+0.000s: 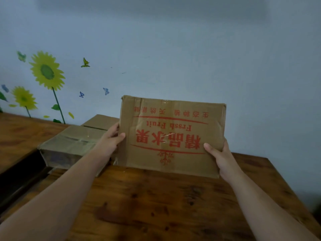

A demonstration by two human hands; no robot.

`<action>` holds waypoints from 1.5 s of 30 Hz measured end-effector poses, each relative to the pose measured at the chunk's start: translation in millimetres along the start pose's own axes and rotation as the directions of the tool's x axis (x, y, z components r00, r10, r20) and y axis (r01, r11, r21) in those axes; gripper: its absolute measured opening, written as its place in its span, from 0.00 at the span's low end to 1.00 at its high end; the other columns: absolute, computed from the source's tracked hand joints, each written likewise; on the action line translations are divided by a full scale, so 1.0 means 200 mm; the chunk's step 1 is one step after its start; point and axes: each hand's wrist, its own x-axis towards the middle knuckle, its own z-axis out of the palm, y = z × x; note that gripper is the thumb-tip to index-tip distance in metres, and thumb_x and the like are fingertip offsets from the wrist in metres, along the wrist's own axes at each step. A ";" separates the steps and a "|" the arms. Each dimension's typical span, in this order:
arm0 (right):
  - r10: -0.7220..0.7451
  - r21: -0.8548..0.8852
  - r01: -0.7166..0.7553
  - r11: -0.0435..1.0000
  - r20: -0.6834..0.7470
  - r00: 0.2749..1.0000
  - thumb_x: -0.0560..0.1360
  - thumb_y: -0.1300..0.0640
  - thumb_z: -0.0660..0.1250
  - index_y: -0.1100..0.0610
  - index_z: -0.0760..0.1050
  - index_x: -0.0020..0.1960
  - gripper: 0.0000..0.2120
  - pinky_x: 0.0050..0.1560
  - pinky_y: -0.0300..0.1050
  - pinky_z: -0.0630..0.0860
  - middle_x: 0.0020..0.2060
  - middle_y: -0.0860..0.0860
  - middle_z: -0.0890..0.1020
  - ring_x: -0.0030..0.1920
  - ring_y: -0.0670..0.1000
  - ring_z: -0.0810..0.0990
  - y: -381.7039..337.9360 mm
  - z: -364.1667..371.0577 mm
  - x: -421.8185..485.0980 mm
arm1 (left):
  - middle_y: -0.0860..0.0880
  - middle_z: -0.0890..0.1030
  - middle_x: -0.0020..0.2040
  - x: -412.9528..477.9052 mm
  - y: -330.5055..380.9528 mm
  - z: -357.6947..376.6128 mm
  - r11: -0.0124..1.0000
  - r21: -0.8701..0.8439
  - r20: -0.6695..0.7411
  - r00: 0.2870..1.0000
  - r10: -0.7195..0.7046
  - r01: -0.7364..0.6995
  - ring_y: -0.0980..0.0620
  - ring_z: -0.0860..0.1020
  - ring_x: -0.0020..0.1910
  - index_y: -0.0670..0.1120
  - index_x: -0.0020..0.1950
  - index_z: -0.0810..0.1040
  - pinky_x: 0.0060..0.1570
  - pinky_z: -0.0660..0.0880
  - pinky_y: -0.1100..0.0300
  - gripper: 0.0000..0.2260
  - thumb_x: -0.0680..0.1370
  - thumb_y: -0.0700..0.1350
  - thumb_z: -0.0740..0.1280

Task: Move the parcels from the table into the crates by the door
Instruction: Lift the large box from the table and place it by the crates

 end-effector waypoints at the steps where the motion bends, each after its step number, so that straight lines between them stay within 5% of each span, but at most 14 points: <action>1: 0.014 0.000 -0.014 1.000 0.010 1.000 0.55 0.41 0.76 0.42 0.60 0.71 0.48 0.58 0.58 0.75 0.58 0.48 0.76 0.57 0.52 0.77 0.00 -0.02 -0.02 | 0.56 0.79 0.55 -0.02 0.01 0.02 1.000 -0.024 0.011 1.000 -0.012 0.012 0.57 0.76 0.53 0.59 0.66 0.70 0.45 0.71 0.59 0.16 0.81 0.42 0.59; 6: 0.019 0.057 -0.019 0.998 -0.012 1.000 0.67 0.52 0.74 0.46 0.63 0.68 0.33 0.40 0.45 0.76 0.53 0.47 0.79 0.50 0.49 0.80 -0.06 -0.13 -0.08 | 0.56 0.77 0.57 -0.03 0.10 0.08 1.000 0.008 0.010 1.000 -0.016 0.016 0.54 0.75 0.53 0.58 0.65 0.70 0.49 0.69 0.54 0.13 0.81 0.46 0.60; 9: 0.096 0.086 -0.090 0.992 -0.064 0.993 0.73 0.50 0.69 0.56 0.65 0.68 0.27 0.43 0.49 0.75 0.55 0.52 0.78 0.52 0.53 0.79 -0.08 -0.18 -0.10 | 0.50 0.78 0.54 -0.03 0.12 0.08 0.995 -0.013 -0.046 0.994 -0.095 0.095 0.52 0.75 0.49 0.51 0.61 0.74 0.47 0.68 0.55 0.11 0.79 0.48 0.64; 14: 0.155 0.185 -0.152 0.971 -0.002 0.988 0.75 0.45 0.65 0.53 0.75 0.58 0.16 0.45 0.50 0.77 0.52 0.53 0.83 0.51 0.54 0.82 -0.13 -0.21 -0.11 | 0.46 0.81 0.51 -0.02 0.13 0.07 0.970 -0.142 0.038 0.980 -0.195 0.198 0.46 0.79 0.48 0.52 0.55 0.77 0.40 0.75 0.53 0.07 0.77 0.47 0.65; 18: 0.199 0.252 -0.195 0.948 0.012 0.980 0.76 0.44 0.63 0.52 0.79 0.56 0.15 0.43 0.49 0.77 0.48 0.53 0.86 0.46 0.52 0.85 -0.12 -0.20 -0.13 | 0.43 0.83 0.48 0.00 0.13 0.05 0.949 -0.133 0.036 0.958 -0.284 0.286 0.42 0.80 0.44 0.54 0.50 0.77 0.42 0.76 0.51 0.05 0.75 0.47 0.66; 21: 0.169 0.288 -0.167 0.943 0.017 0.985 0.77 0.39 0.59 0.50 0.83 0.52 0.19 0.48 0.52 0.77 0.50 0.53 0.85 0.48 0.52 0.84 -0.11 -0.18 -0.14 | 0.43 0.85 0.43 0.01 0.12 0.02 0.935 -0.186 0.062 0.954 -0.295 0.301 0.43 0.83 0.40 0.46 0.54 0.79 0.40 0.76 0.51 0.13 0.74 0.51 0.66; 24: 0.081 0.284 -0.086 0.955 0.031 0.996 0.71 0.30 0.55 0.45 0.83 0.54 0.28 0.58 0.56 0.75 0.54 0.51 0.84 0.56 0.52 0.81 -0.13 -0.16 -0.14 | 0.42 0.83 0.52 0.03 0.10 -0.03 0.942 -0.244 0.178 0.966 -0.189 0.229 0.41 0.81 0.51 0.45 0.57 0.80 0.50 0.75 0.45 0.21 0.74 0.58 0.64; 27: -0.011 0.274 -0.004 0.962 0.053 0.999 0.69 0.30 0.54 0.46 0.76 0.63 0.31 0.59 0.55 0.73 0.58 0.52 0.82 0.59 0.52 0.79 -0.13 -0.15 -0.14 | 0.44 0.83 0.54 0.04 0.10 -0.05 0.979 -0.155 0.173 0.979 -0.107 0.134 0.42 0.79 0.56 0.47 0.58 0.78 0.58 0.72 0.43 0.17 0.74 0.55 0.65; 31: 0.017 0.156 -0.022 0.988 0.034 0.999 0.68 0.45 0.69 0.51 0.75 0.61 0.24 0.48 0.54 0.78 0.53 0.52 0.84 0.52 0.53 0.83 -0.10 -0.13 -0.14 | 0.49 0.85 0.47 0.03 0.12 -0.01 0.995 -0.073 0.096 0.994 -0.056 0.063 0.51 0.83 0.44 0.49 0.52 0.80 0.40 0.78 0.60 0.08 0.74 0.41 0.70; 35: 0.076 0.078 -0.069 0.995 -0.091 0.993 0.69 0.56 0.72 0.53 0.74 0.58 0.18 0.38 0.50 0.80 0.45 0.54 0.85 0.42 0.54 0.85 -0.05 -0.14 -0.14 | 0.46 0.85 0.46 0.01 0.09 -0.01 0.986 -0.139 0.098 0.992 -0.076 0.089 0.47 0.84 0.41 0.50 0.55 0.79 0.33 0.79 0.58 0.09 0.75 0.47 0.69; 45: 0.151 0.072 -0.145 0.987 -0.089 0.985 0.68 0.48 0.71 0.46 0.73 0.61 0.22 0.49 0.60 0.79 0.52 0.54 0.84 0.51 0.57 0.83 0.08 -0.21 -0.21 | 0.51 0.85 0.45 0.02 0.00 0.06 0.968 -0.157 0.267 0.952 -0.150 0.196 0.51 0.84 0.42 0.59 0.52 0.78 0.35 0.78 0.58 0.08 0.77 0.46 0.66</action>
